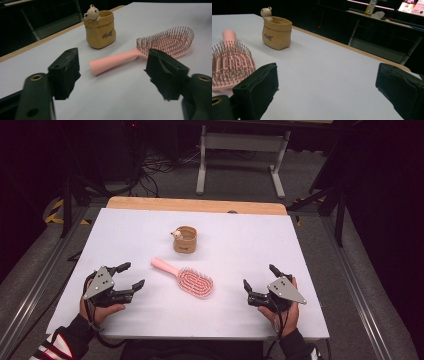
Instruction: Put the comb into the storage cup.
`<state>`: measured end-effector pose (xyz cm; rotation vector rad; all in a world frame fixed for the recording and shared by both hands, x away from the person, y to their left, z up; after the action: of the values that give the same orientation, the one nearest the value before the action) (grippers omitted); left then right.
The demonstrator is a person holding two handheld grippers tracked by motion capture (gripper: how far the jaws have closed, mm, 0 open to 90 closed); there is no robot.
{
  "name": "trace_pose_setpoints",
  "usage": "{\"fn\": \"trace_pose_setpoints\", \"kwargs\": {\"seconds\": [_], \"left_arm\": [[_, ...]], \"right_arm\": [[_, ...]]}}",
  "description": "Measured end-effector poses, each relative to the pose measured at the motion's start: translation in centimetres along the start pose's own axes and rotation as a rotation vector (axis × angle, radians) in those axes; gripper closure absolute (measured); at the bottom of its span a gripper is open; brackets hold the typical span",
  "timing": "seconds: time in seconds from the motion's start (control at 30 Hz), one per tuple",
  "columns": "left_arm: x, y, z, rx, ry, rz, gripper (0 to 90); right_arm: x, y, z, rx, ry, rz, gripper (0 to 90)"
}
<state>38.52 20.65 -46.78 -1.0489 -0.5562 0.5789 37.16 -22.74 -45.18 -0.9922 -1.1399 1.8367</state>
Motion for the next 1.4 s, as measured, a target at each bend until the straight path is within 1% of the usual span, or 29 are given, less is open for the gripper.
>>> {"fn": "trace_pose_setpoints", "kwargs": {"seconds": [0.03,0.07,0.1,0.13,0.2,0.23,0.27,0.33,0.37,0.4,0.43,0.47,0.5,0.53,0.57,0.6,0.73,0.8,0.87,0.9,0.93,0.97,1.03,1.13,1.2,1.23,1.3,1.37,1.4], "left_arm": [[0.1,-0.1,-0.1,0.003,0.002,0.006,31.9],[0.3,-0.3,-0.2,0.003,0.009,-0.003,36.8],[0.5,-0.5,-0.4,0.007,-0.002,-0.016,42.1],[0.7,-0.7,-0.5,0.008,-0.008,-0.013,45.1],[1.1,-1.1,-0.7,0.013,0.006,-0.016,55.1],[1.3,-1.3,-0.8,0.01,0.0,-0.013,62.7],[1.5,-1.6,-1.0,0.007,0.006,-0.006,62.7],[1.9,-2.1,-1.2,0.0,0.019,-0.004,75.3],[2.2,-2.4,-1.5,0.01,0.008,-0.014,75.3],[2.6,-3.0,-2.0,0.014,0.006,-0.021,83.5],[2.6,-3.0,-2.0,0.014,0.006,-0.021,86.9],[2.7,-3.3,-2.4,0.025,0.006,-0.026,86.9],[2.8,-3.5,-2.8,0.039,0.001,-0.029,89.7],[3.0,-3.9,-3.7,0.053,0.01,-0.028,89.9],[3.0,-3.9,-3.7,0.053,0.01,-0.028,90.0],[3.0,-4.1,-4.2,0.072,0.005,-0.033,90.0],[2.9,-4.9,-6.0,0.118,0.025,-0.04,89.9],[2.9,-5.1,-6.8,0.136,0.03,-0.04,90.0],[2.8,-5.3,-8.0,0.174,0.042,-0.046,90.0],[2.8,-5.3,-8.8,0.197,0.039,-0.046,89.9],[2.8,-5.3,-8.8,0.197,0.039,-0.046,89.9],[2.8,-5.4,-9.7,0.214,0.049,-0.033,89.9],[2.8,-5.3,-10.5,0.231,0.033,-0.037,89.9],[2.9,-4.6,-11.8,0.274,0.031,-0.027,90.0],[3.0,-4.2,-12.6,0.302,0.036,-0.01,89.9],[3.0,-4.0,-12.8,0.312,0.038,-0.01,90.0],[2.8,-3.3,-13.5,0.353,0.043,-0.01,89.9],[2.7,-2.9,-13.9,0.385,0.038,-0.025,89.9],[2.6,-2.8,-14.0,0.399,0.042,-0.025,89.9]], "right_arm": [[0.0,0.0,-0.1,0.002,0.001,0.004,5.2],[0.0,0.0,-0.2,0.002,-0.003,-0.002,5.2],[0.0,0.0,-0.3,0.005,-0.005,-0.002,5.3],[0.0,0.0,-0.4,0.006,-0.003,0.002,5.3],[-0.1,0.1,-0.4,0.01,-0.003,0.005,5.3],[0.0,0.2,-0.5,0.019,0.001,0.01,5.7],[0.0,0.2,-0.5,0.019,0.001,0.01,5.7],[0.0,0.3,-0.5,0.024,0.006,0.02,6.0],[0.0,0.3,-0.5,0.024,0.006,0.02,6.0],[0.0,0.3,-0.6,0.029,0.008,0.027,6.0],[0.0,0.3,-0.6,0.029,0.008,0.027,6.0],[0.1,0.3,-0.7,0.032,0.008,0.028,6.0],[0.1,0.4,-0.8,0.039,0.011,0.029,6.3],[0.2,0.3,-0.8,0.043,0.011,0.031,6.5],[0.2,0.3,-0.8,0.043,0.011,0.031,6.5],[0.2,0.3,-0.8,0.042,0.009,0.033,6.6],[0.3,0.2,-1.2,0.042,0.005,0.033,6.7],[0.3,0.4,-1.4,0.054,0.0,0.036,6.8],[0.3,0.5,-1.4,0.057,-0.003,0.038,6.9],[0.3,0.6,-1.4,0.062,-0.001,0.041,6.9],[0.3,0.6,-1.4,0.062,-0.001,0.041,6.9],[0.3,0.7,-1.4,0.068,0.0,0.042,7.0],[0.2,0.7,-1.4,0.072,0.002,0.041,7.1],[0.3,0.7,-1.5,0.078,-0.001,0.046,7.2],[0.3,0.8,-1.6,0.084,-0.002,0.049,7.3],[0.3,0.8,-1.6,0.088,-0.002,0.052,7.3],[0.3,0.9,-1.7,0.09,-0.002,0.053,7.4],[0.3,0.9,-1.7,0.093,-0.005,0.057,7.4],[0.3,0.9,-1.7,0.094,-0.003,0.058,7.4]]}}
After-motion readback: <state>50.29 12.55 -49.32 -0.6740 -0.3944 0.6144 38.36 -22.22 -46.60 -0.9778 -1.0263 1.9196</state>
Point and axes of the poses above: each handheld gripper's, and its own axes: z roughly backward along the jaws, y roughly out of its underside, x roughly to its left, the point moved 5 cm from there along -z, roughly forward along the jaws, and after that the axes turned 6 degrees about x, right-handed, at the moved point
